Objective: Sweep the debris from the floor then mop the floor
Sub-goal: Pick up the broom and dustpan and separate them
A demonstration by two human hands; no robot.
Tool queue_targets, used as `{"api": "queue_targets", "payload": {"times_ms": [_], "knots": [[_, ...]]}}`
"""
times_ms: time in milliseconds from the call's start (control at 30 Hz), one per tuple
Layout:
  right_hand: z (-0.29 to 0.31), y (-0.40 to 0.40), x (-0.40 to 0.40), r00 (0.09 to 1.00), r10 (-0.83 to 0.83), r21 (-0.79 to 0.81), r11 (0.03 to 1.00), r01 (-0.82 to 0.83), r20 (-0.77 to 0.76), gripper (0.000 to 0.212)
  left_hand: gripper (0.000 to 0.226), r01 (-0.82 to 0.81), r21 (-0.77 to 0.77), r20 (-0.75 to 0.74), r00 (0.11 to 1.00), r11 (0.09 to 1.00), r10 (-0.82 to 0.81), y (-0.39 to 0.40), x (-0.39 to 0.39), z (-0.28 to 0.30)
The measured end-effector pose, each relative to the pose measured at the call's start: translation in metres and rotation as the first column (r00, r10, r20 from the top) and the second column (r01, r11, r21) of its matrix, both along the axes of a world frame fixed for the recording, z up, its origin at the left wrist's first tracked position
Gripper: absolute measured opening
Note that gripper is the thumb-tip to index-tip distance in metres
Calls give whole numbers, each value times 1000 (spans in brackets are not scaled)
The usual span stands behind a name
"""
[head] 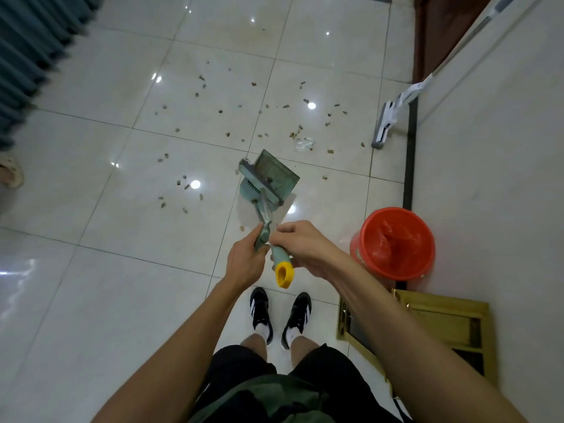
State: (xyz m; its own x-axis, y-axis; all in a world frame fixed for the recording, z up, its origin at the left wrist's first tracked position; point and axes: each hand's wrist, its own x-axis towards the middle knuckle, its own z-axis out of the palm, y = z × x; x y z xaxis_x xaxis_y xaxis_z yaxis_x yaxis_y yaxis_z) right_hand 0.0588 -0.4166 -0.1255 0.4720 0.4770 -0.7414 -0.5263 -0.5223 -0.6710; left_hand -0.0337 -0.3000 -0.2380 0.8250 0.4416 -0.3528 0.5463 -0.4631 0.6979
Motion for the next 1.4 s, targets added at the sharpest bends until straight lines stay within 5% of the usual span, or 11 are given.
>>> {"api": "queue_targets", "payload": {"times_ms": [533, 1033, 1400], "knots": [[-14, 4, -1, 988, 146, -156, 978, -137, 51, 31, 52, 82, 17, -19, 996, 996, -82, 7, 1, -8], [-15, 3, -5, 993, 97, -96, 991, -91, 64, 30, 52, 177, 81, -33, 984, 981, -174, 22, -1, -15], [-19, -1, -15, 985, 88, -76, 994, -78, 146, 41, 54, -26, -24, 11, 1000, 999, 26, 2, -2, -15]]}}
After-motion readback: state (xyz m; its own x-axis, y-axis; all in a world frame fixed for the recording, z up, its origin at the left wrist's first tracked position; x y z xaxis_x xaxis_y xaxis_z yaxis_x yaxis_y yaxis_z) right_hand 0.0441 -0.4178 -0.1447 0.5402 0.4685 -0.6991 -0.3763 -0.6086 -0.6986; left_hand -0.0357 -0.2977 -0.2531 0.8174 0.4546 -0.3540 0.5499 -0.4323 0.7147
